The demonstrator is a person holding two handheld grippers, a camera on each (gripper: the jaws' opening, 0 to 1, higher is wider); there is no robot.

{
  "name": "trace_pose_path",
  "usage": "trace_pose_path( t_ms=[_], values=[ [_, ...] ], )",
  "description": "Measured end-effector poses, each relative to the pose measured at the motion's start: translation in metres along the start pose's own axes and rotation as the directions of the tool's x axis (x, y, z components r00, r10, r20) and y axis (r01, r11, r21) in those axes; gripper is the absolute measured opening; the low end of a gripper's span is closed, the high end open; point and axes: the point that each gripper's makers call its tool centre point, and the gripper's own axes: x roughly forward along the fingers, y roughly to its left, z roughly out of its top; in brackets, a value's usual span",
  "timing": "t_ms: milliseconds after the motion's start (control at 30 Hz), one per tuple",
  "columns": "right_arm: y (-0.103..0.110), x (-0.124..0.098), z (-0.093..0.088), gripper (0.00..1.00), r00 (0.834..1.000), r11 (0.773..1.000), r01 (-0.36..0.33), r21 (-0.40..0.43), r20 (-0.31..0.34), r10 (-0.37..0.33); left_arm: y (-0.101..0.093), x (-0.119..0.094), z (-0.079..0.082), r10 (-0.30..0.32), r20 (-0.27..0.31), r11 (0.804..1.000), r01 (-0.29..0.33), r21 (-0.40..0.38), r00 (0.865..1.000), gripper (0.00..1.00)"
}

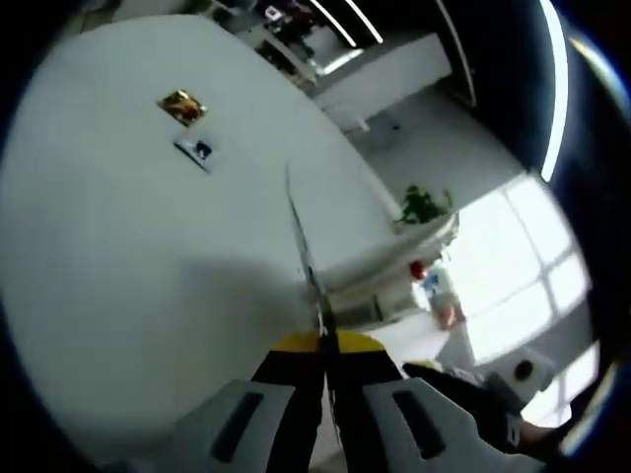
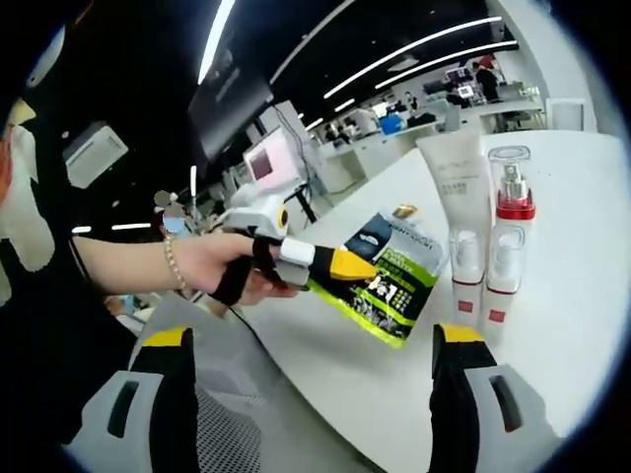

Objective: Arrange the skincare products in the storage area until every visible bottle or jar stands upright without overlapping.

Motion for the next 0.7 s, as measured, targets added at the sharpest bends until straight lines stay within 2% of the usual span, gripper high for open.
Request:
trace_pose_path(
  t_ms=[100, 367, 500, 600, 700],
  values=[
    [-0.002, -0.002, -0.004, 0.99, 1.0, 1.0, 0.013, 0.003, -0.013, -0.013, 0.007, 0.004, -0.005, 0.018, -0.008, 1.0, -0.018, 0.001, 1.0, 0.02],
    [-0.011, -0.01, -0.003, 0.99, 0.998, 0.998, 0.06, -0.008, -0.019, -0.061, 0.015, 0.012, -0.016, 0.016, -0.021, 1.0, -0.016, 0.004, 1.0, 0.02],
    [-0.019, -0.016, -0.001, 0.99, 0.995, 0.996, 0.093, -0.007, -0.019, -0.093, 0.021, 0.017, -0.019, 0.001, -0.002, 1.0, -0.001, 0.007, 1.0, 0.02],
    [-0.022, -0.025, 0.0, 0.99, 0.991, 0.99, 0.125, -0.06, -0.04, -0.127, 0.026, 0.019, -0.021, 0.006, -0.003, 1.0, -0.006, 0.012, 1.0, 0.02],
    [-0.026, -0.032, -0.002, 0.99, 0.988, 0.987, 0.143, -0.067, -0.048, -0.147, 0.023, 0.02, -0.02, 0.012, -0.006, 1.0, -0.012, 0.012, 1.0, 0.02]
  ],
)
